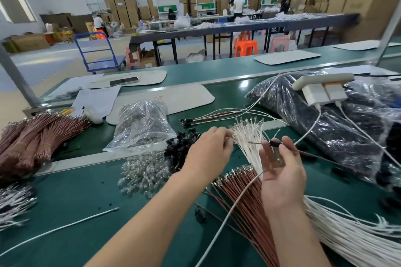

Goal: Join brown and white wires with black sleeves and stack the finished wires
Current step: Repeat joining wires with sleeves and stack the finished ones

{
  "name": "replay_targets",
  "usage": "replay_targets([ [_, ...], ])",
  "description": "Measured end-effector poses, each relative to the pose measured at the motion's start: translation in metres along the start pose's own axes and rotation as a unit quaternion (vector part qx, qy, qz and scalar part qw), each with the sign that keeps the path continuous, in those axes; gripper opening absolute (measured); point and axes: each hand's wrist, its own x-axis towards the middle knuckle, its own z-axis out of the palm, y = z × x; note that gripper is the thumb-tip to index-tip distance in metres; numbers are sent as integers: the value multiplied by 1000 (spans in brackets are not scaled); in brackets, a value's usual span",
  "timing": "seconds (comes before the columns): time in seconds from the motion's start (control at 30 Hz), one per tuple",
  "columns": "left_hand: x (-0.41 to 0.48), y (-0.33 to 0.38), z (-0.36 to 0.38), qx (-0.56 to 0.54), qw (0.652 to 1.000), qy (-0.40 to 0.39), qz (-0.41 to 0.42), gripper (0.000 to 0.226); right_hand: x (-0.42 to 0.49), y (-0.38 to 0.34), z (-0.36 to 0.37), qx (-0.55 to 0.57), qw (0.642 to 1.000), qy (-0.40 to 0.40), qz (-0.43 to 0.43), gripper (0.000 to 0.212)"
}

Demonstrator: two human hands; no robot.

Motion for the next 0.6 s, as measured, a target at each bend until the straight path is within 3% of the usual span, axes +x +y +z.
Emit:
replay_targets([
  [0.1, 28, 4, 15, 153, 986, -39, 45, 38, 0, 0, -1, -13, 1000, 1, -13, 20],
  [0.2, 44, 5, 26, 218, 973, -69, 37, 36, 1, 0, -2, -21, 1000, -3, -15, 21],
  [0.43, 48, 9, 15, 150, 987, -11, 63, 26, 0, 1, -2, -20, 999, -24, 14, 20],
  [0.6, 54, 16, -41, 73, 987, 129, 64, 23, -6, 1, 2, -2, 987, -134, 85, 20],
])
